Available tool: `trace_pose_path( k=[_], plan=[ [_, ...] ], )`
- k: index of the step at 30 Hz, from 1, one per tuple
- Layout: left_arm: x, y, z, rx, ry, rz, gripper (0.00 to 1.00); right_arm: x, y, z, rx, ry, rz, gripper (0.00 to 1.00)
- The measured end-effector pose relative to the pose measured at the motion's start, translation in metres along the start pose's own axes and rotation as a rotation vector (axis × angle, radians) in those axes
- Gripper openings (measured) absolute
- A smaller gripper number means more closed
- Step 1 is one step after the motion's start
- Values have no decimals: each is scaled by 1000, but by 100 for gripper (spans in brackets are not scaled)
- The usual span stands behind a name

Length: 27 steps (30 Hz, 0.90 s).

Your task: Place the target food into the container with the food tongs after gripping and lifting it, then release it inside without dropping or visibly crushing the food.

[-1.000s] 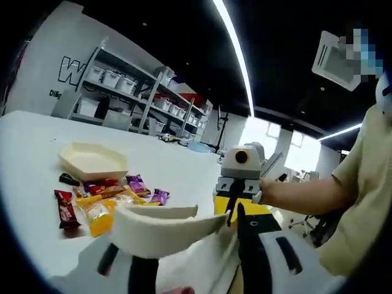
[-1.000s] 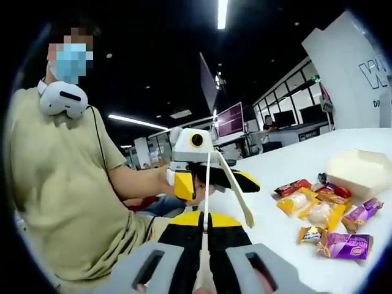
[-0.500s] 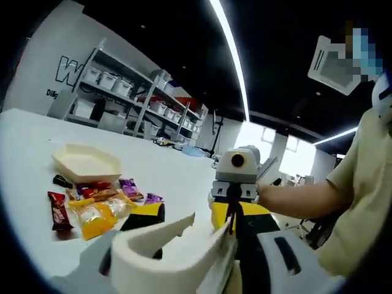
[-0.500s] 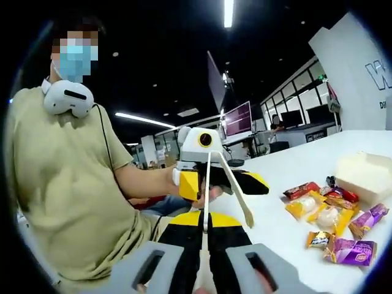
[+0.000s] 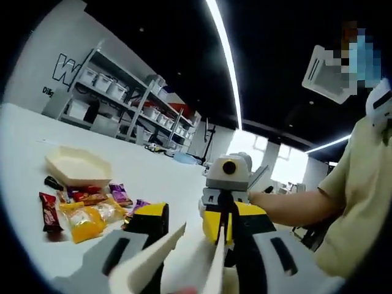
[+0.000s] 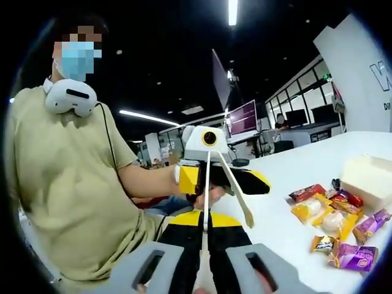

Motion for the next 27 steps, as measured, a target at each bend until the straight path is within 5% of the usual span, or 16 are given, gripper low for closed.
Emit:
trace_pose_path(
  k=[27],
  plan=[
    [5,0,7,-22,-44,5,38,7,3,-3,16,12,-1,0]
  ],
)
Point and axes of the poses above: the point that each gripper's makers call its tool centre point, and the gripper's own axes: y roughly backward along the fingers, z roughly to its right, x roughly out of its top, the point moved 7 cm from there along y, roughly backward along the fingers, and after that the axes turned 13 degrees about -z, right-handed, at the moved point
